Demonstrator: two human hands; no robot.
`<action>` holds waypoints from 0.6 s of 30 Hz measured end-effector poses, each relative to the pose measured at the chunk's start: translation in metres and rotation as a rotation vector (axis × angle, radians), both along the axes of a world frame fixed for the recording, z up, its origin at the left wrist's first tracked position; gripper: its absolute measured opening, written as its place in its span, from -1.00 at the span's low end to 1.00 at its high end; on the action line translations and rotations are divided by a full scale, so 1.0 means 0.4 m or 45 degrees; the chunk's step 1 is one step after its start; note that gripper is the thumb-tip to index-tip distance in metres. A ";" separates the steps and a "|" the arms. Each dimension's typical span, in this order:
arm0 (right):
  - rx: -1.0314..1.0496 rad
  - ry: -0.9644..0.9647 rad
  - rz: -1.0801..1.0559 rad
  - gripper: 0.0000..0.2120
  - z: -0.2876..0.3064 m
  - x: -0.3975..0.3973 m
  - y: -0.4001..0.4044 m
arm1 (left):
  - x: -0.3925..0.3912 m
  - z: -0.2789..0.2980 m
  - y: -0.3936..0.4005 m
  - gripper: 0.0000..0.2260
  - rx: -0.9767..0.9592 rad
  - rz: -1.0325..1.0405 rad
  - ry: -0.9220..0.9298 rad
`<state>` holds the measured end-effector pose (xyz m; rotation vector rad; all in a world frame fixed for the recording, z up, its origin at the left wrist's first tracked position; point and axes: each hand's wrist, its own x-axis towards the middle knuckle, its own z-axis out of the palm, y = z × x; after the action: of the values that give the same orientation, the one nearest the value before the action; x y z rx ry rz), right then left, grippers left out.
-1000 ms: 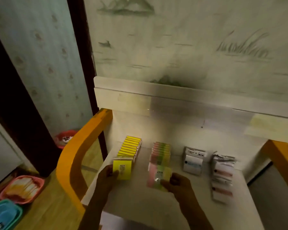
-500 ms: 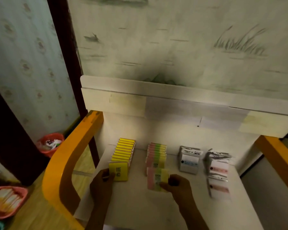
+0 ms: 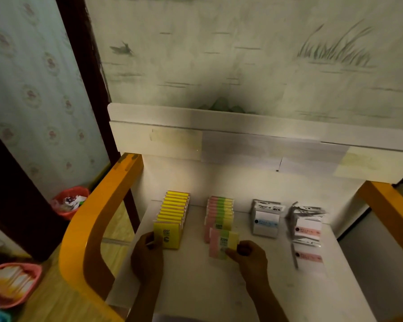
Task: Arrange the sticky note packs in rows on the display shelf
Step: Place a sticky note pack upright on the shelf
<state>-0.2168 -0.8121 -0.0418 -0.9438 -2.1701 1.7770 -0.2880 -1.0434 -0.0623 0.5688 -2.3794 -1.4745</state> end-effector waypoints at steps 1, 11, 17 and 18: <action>0.008 0.004 0.006 -0.70 -0.005 -0.004 -0.001 | -0.001 -0.002 -0.003 -0.79 0.002 -0.004 -0.002; 0.142 0.005 0.077 -0.69 -0.048 -0.073 -0.021 | -0.007 0.011 -0.035 -0.76 -0.125 -0.085 -0.034; 0.413 0.062 0.053 -0.71 -0.059 -0.089 -0.024 | -0.009 0.043 -0.035 -0.85 -0.457 -0.407 0.053; 0.449 0.070 0.049 -0.72 -0.064 -0.090 -0.022 | -0.009 0.050 -0.033 -0.86 -0.483 -0.482 0.050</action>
<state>-0.2528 -0.8211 -0.0672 -0.7639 -2.3708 1.3499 -0.2915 -1.0565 -0.0421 -0.0018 -2.7425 -1.0932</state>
